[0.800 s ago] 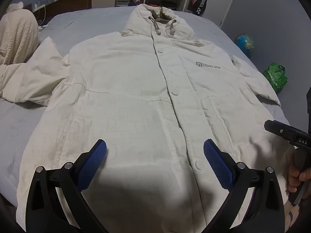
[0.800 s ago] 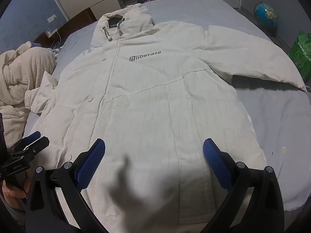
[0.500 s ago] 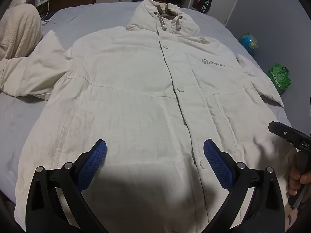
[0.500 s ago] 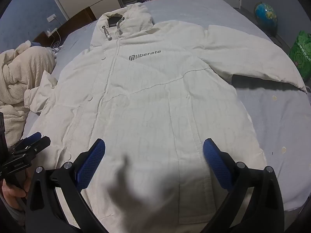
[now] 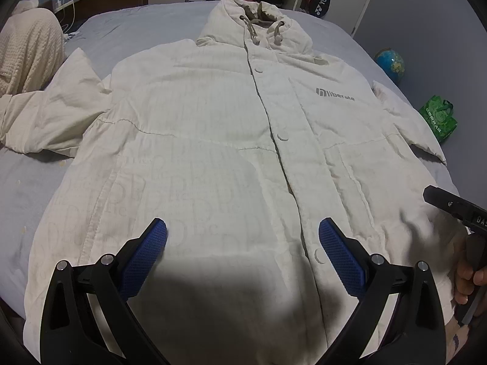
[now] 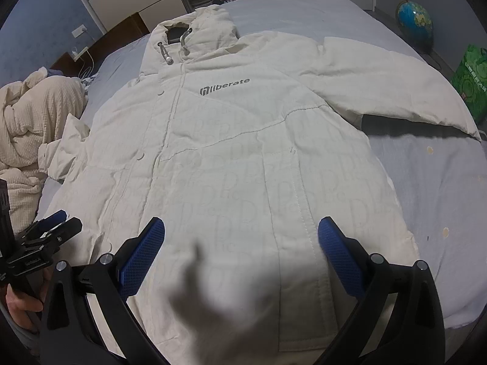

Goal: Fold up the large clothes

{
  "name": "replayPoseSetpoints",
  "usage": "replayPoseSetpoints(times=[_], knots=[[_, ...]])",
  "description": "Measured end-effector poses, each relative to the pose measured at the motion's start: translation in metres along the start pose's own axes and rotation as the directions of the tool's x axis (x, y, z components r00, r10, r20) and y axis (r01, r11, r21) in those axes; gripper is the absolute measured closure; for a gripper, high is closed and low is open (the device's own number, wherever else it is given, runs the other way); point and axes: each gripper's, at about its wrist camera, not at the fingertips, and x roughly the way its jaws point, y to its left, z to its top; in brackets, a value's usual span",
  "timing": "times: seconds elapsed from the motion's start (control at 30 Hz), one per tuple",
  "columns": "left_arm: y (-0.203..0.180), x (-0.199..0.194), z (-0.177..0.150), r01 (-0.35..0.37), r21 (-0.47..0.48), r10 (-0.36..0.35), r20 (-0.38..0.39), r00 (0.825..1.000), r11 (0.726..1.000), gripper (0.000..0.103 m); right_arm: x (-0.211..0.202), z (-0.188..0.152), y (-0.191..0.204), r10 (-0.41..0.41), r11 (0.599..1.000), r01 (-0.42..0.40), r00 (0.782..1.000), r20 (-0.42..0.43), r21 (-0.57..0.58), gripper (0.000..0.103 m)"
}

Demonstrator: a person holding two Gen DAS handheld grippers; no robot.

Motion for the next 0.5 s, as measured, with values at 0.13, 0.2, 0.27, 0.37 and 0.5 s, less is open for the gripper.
replayPoseSetpoints(times=[0.13,0.2,0.27,0.37,0.5], knots=[[0.0001,0.0003,0.0001,0.000,0.001,0.000,-0.003,1.000,1.000,0.007,-0.0003,0.0004,-0.0009,0.001,1.000,-0.001,1.000,-0.001,0.001,0.007],[0.0003,0.0002,0.0002,0.000,0.001,0.000,-0.003,1.000,1.000,0.007,-0.0002,0.0005,-0.0010,0.002,1.000,-0.002,1.000,-0.001,0.001,0.007],[0.0002,0.0002,0.0001,0.000,0.001,0.000,-0.003,1.000,1.000,0.007,-0.0003,0.0007,-0.0012,0.001,1.000,-0.001,1.000,-0.001,0.001,0.007],[0.0002,0.0002,0.0001,0.000,0.001,0.000,-0.003,1.000,1.000,0.007,-0.0004,0.0007,-0.0013,0.001,1.000,-0.001,1.000,-0.001,0.001,0.007],[0.0004,0.0004,0.0000,0.000,0.001,0.000,-0.003,1.000,1.000,0.007,0.0000,0.0009,-0.0013,0.001,1.000,-0.001,1.000,-0.002,0.001,0.007]])
